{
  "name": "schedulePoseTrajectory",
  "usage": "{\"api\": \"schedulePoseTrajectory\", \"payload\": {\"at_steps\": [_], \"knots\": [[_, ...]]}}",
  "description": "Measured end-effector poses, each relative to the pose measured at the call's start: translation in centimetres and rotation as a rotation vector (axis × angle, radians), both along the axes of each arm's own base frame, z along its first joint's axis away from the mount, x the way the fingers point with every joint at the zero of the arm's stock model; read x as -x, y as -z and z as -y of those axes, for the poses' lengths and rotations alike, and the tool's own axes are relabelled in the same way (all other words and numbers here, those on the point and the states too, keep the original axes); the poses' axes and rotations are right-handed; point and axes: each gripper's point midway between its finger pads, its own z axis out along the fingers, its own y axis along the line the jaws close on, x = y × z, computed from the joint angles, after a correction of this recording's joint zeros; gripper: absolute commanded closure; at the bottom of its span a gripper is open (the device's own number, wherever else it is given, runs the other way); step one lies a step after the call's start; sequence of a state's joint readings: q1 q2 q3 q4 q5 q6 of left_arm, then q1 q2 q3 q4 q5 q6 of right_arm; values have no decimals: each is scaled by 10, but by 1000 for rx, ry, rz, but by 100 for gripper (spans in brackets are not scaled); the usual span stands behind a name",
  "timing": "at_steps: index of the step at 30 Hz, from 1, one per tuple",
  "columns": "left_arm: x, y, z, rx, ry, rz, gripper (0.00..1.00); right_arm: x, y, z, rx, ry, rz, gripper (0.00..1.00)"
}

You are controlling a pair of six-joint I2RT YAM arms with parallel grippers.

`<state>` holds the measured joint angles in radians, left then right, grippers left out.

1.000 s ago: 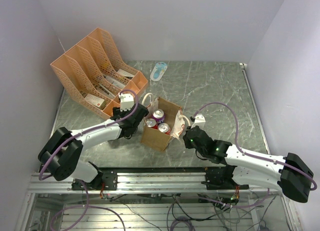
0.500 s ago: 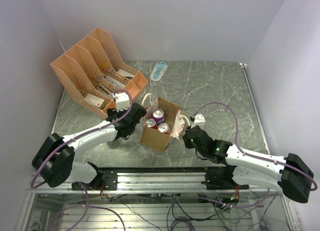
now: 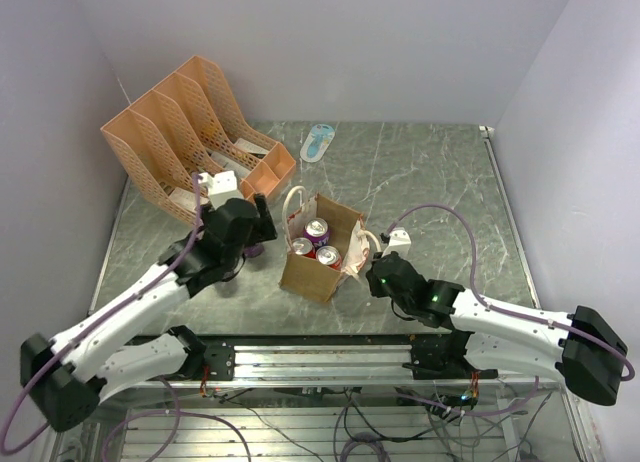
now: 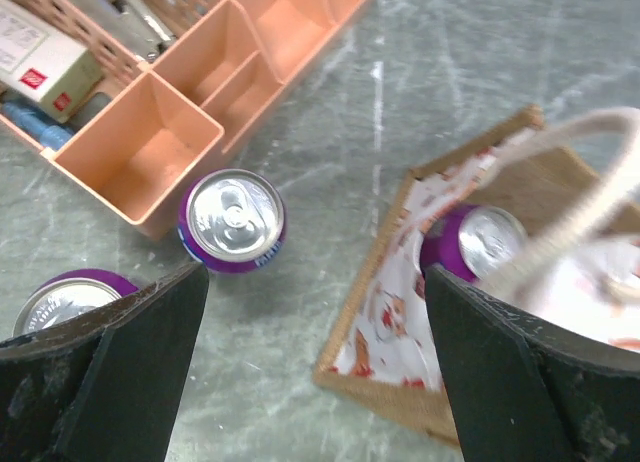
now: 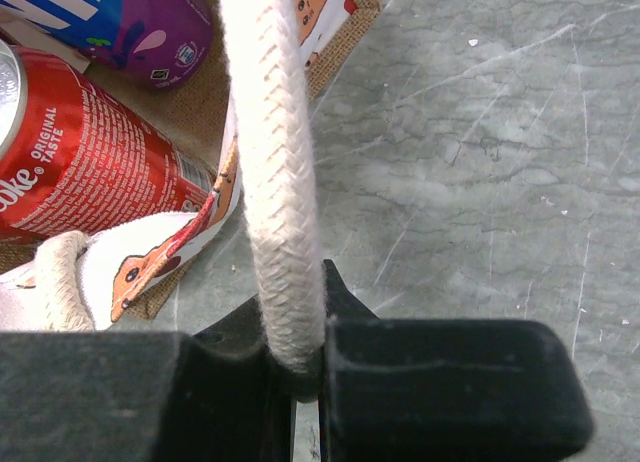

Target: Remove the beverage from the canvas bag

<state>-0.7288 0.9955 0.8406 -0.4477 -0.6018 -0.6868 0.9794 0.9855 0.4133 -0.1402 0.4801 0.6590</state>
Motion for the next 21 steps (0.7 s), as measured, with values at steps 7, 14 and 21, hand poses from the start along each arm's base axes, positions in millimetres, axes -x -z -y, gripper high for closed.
{"api": "schedulePoseTrajectory", "payload": {"at_steps": [7,14,21], "knots": [[49,-35,11,183,232,62,0,0,1,0,1,2,0,96],[79,-33,71,323,580,22,3,1,0,-1,2,-1,1,96],[102,-9,142,244,792,-80,7,1,-5,-2,-15,-4,12,95]]}}
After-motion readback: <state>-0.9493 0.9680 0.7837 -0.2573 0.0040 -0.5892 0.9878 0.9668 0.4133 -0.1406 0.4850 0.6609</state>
